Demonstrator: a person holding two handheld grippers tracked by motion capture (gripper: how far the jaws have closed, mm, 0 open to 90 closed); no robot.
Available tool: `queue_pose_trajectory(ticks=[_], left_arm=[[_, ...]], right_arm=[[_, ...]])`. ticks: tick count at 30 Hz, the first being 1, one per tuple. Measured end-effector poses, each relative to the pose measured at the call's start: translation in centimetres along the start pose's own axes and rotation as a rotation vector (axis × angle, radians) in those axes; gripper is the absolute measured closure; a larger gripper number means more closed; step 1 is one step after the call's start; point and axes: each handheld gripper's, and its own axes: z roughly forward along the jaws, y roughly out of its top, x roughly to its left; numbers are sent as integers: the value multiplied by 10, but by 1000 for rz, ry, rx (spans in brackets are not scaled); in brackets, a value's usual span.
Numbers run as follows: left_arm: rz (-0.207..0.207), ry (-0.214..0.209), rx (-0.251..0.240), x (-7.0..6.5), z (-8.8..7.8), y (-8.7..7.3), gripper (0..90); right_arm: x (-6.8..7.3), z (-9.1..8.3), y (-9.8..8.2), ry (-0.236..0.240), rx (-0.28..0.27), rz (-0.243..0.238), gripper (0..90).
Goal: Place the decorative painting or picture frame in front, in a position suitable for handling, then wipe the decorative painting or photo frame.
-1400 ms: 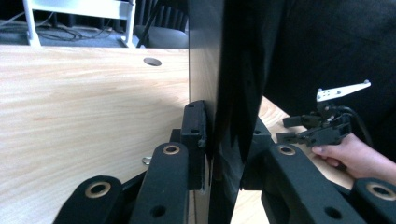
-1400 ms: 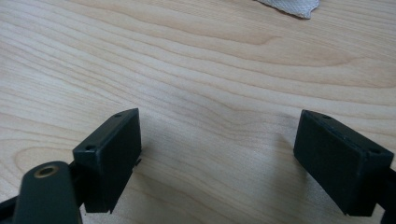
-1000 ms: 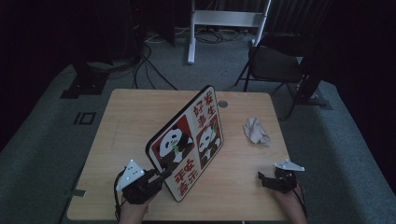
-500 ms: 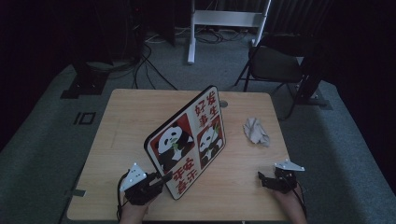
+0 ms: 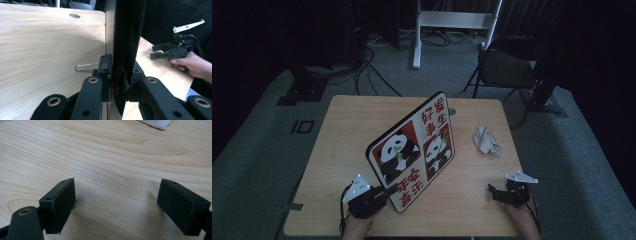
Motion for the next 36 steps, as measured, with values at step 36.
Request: queue_pose_trajectory(ticks=[36], left_arm=[[-8, -14, 7, 1, -1, -1, 788]], right_arm=[[-30, 23, 62, 5, -44, 101, 167]])
